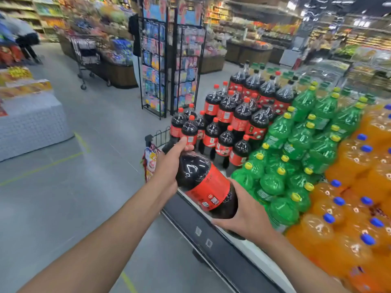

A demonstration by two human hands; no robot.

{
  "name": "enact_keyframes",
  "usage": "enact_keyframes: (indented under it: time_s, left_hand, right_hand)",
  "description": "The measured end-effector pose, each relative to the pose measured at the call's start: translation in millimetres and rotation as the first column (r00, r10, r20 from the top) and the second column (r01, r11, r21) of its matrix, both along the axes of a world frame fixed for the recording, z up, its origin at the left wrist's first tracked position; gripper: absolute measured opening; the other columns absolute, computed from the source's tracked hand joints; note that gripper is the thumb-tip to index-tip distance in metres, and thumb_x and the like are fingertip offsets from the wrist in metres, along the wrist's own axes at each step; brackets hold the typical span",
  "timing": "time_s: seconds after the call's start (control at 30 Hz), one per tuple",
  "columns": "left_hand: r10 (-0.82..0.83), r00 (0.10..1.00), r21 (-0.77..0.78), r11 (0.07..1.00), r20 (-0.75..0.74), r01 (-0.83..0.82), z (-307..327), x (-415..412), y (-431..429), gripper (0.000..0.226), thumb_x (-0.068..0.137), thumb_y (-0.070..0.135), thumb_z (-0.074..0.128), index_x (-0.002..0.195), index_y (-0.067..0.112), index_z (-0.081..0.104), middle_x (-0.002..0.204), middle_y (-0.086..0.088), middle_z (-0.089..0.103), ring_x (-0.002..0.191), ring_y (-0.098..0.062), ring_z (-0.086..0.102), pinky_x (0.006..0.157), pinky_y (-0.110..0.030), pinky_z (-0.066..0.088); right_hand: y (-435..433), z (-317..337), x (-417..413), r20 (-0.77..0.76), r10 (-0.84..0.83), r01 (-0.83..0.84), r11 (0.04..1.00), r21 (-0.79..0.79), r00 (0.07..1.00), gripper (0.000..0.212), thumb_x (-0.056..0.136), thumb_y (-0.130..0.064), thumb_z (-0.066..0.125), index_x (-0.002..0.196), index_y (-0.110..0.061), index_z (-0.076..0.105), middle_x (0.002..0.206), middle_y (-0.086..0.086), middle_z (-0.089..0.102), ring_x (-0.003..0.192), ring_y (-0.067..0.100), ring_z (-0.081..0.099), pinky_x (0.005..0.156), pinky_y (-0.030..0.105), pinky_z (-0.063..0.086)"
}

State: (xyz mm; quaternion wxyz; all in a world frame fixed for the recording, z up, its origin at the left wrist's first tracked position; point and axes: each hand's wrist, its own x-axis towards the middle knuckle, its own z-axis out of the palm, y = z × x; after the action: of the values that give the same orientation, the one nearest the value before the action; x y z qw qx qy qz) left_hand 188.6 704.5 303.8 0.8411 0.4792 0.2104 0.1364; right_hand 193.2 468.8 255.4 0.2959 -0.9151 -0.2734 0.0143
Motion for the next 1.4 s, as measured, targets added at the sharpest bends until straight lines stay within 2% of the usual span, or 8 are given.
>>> enact_keyframes:
  time_s: [0.37,0.5,0.63,0.83,1.03,1.13,1.3,1.4]
  left_hand:
    - [0.141,0.989,0.054,0.989,-0.040,-0.139,2,115,76,0.030,0.091,0.038,0.078,0.081,0.010,0.072,0.089,-0.011,0.080,0.076,-0.027,0.078,0.068,-0.036,0.060]
    - [0.132,0.989,0.057,0.990,-0.069,-0.128,-5,150,106,0.030,0.091,0.039,0.078,0.078,0.012,0.074,0.090,-0.010,0.080,0.079,-0.027,0.079,0.074,-0.038,0.060]
    - [0.055,0.996,0.091,0.995,-0.071,-0.048,-10,193,140,0.032,0.093,0.037,0.076,0.069,0.016,0.073,0.083,-0.008,0.079,0.072,-0.022,0.077,0.073,-0.035,0.058]
    - [-0.165,0.985,0.215,0.961,-0.059,0.174,-27,257,191,0.039,0.079,0.056,0.081,0.087,0.018,0.081,0.100,-0.013,0.080,0.096,-0.032,0.077,0.095,-0.048,0.059]
    - [-0.356,0.934,0.223,0.910,-0.008,0.349,-35,326,207,0.032,0.087,0.036,0.078,0.104,0.008,0.076,0.110,-0.011,0.079,0.105,-0.031,0.074,0.094,-0.042,0.058]
    - [-0.439,0.898,0.275,0.866,0.017,0.418,-39,360,200,0.053,0.077,0.049,0.078,0.114,0.013,0.073,0.115,-0.008,0.078,0.109,-0.028,0.074,0.098,-0.048,0.057]
    - [-0.532,0.847,0.512,0.728,0.000,0.457,-44,418,183,0.012,0.102,0.021,0.064,0.109,0.017,0.073,0.105,-0.001,0.079,0.102,-0.015,0.075,0.091,-0.031,0.058]
    - [-0.608,0.792,0.686,0.557,-0.047,0.469,-46,455,179,0.011,0.100,0.031,0.067,0.107,0.027,0.074,0.100,0.000,0.078,0.096,-0.012,0.073,0.083,-0.023,0.054]
  right_hand:
    - [82,-7,139,-0.044,0.108,-0.105,0.992,0.071,0.993,0.099,0.052,-0.057,0.089,0.135,-0.059,0.035,0.123,-0.040,0.057,0.112,-0.013,0.055,0.091,0.026,0.050]
    - [111,-18,173,-0.068,0.122,-0.114,0.988,0.101,0.990,0.105,0.052,-0.057,0.089,0.139,-0.058,0.032,0.125,-0.044,0.053,0.114,-0.022,0.049,0.090,0.007,0.040]
    - [143,-28,208,-0.118,0.100,-0.084,0.987,0.137,0.988,0.101,0.053,-0.050,0.092,0.135,-0.063,0.034,0.126,-0.042,0.056,0.116,-0.019,0.052,0.089,0.015,0.045]
    - [190,-49,247,-0.160,-0.033,0.064,0.979,0.191,0.987,0.107,0.050,-0.049,0.094,0.135,-0.066,0.032,0.125,-0.048,0.052,0.116,-0.023,0.049,0.086,0.001,0.038]
    - [210,-65,278,-0.194,-0.193,0.236,0.944,0.229,0.962,0.114,0.048,-0.047,0.096,0.144,-0.056,0.035,0.127,-0.040,0.057,0.118,-0.014,0.054,0.094,0.021,0.048]
    - [207,-76,298,-0.217,-0.244,0.302,0.905,0.298,0.945,0.109,0.050,-0.035,0.099,0.139,-0.057,0.039,0.129,-0.038,0.057,0.121,-0.011,0.055,0.094,0.015,0.045]
    - [194,-105,337,-0.309,-0.331,0.433,0.824,0.366,0.892,0.113,0.050,-0.025,0.100,0.144,-0.045,0.042,0.129,-0.028,0.062,0.123,-0.002,0.059,0.101,0.027,0.048]
    - [193,-124,359,-0.348,-0.369,0.489,0.785,0.381,0.862,0.108,0.051,-0.020,0.100,0.140,-0.044,0.044,0.125,-0.023,0.066,0.118,0.002,0.063,0.099,0.030,0.051]
